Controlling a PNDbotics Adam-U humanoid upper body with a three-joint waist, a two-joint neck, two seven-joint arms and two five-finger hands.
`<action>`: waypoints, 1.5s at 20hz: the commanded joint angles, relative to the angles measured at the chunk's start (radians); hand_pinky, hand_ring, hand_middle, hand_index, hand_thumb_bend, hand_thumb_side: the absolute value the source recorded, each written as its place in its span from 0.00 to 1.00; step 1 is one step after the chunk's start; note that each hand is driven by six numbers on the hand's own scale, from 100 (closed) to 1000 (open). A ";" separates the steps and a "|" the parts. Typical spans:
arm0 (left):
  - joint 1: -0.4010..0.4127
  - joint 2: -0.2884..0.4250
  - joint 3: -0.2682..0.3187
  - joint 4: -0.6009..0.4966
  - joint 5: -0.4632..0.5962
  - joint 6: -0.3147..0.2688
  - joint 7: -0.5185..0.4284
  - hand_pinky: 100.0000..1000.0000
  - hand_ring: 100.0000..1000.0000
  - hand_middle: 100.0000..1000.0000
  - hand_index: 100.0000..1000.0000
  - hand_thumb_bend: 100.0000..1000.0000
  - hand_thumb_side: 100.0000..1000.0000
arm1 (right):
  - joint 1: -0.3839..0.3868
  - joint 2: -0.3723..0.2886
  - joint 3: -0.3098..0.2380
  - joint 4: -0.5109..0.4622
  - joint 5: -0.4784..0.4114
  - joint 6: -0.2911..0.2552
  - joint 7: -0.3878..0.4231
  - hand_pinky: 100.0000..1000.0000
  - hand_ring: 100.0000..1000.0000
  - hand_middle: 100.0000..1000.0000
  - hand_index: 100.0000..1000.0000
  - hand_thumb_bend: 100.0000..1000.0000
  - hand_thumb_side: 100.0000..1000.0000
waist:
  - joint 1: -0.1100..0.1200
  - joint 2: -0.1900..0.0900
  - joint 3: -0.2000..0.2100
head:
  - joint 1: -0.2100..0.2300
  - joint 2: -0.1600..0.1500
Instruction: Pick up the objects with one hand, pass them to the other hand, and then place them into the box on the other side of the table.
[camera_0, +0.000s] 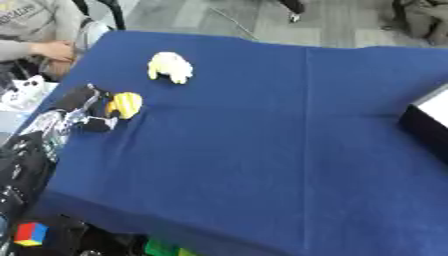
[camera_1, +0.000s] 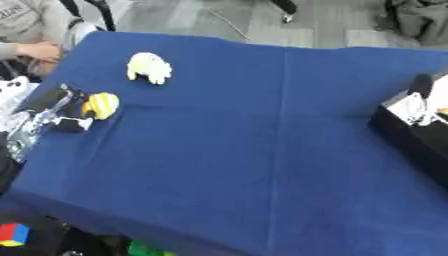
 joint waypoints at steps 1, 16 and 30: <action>-0.003 0.035 0.002 -0.072 0.038 -0.016 -0.024 0.61 0.25 0.11 0.20 0.00 0.16 | -0.013 -0.019 -0.009 -0.010 -0.005 -0.001 -0.003 0.79 0.81 0.67 0.91 0.00 0.21 | 0.001 -0.011 0.001 | -0.003 -0.002; 0.010 -0.006 -0.091 -0.534 0.335 -0.100 -0.224 0.62 0.22 0.09 0.19 0.00 0.16 | -0.099 -0.043 0.106 -0.050 -0.011 -0.088 0.124 0.81 0.82 0.71 0.94 0.00 0.00 | 0.005 -0.015 0.013 | -0.043 -0.002; -0.057 -0.116 -0.263 -0.723 0.443 -0.134 -0.429 0.63 0.22 0.09 0.19 0.00 0.16 | -0.253 -0.011 0.251 -0.059 -0.042 -0.253 0.303 0.88 0.92 0.90 0.99 0.07 0.00 | 0.007 -0.019 0.014 | -0.066 -0.002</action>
